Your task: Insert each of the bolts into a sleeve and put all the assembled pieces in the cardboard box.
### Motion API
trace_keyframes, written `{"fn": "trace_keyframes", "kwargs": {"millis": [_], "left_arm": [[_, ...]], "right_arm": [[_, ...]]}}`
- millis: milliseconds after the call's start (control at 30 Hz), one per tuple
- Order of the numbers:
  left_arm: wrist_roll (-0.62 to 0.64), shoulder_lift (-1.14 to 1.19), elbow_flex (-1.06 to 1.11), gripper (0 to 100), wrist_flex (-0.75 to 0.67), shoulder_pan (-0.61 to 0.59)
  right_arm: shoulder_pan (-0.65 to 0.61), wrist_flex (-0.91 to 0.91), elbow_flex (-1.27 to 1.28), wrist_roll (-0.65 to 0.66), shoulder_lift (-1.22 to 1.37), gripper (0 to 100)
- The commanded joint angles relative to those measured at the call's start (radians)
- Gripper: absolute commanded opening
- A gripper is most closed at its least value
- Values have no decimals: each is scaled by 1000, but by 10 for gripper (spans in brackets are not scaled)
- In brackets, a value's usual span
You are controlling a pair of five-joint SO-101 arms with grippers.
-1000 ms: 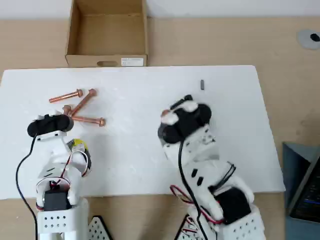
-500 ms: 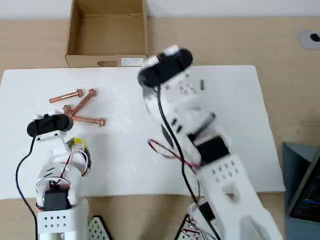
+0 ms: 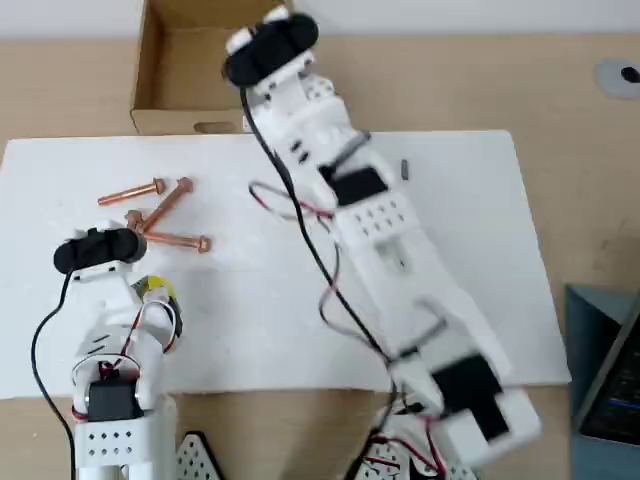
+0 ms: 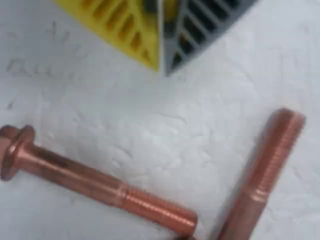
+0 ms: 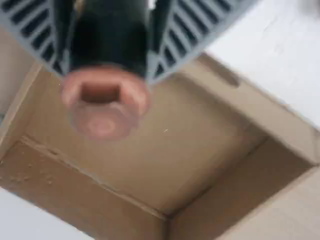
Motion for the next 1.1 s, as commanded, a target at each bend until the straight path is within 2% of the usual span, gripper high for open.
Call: {"fn": "trace_keyframes", "kwargs": {"millis": [0,267,467,600,967,1067], "left_arm": [[0,-7,0,2,-14,0],[-2,-5,0,2,-12,25],[-2,-5,0,2,-12,25],[-2,-5,0,2,-12,25],[-2,-5,0,2,-12,25],[-2,-5,0,2,-12,25]], "right_arm": [[30,-37,-248,11,154,9],[64,-34,-677,11,535,9],[79,-23,-900,15,751,10],[79,71,-1021,92,846,12],[79,278,-1297,94,1027,13],[79,327,-1354,94,1063,62]]}}
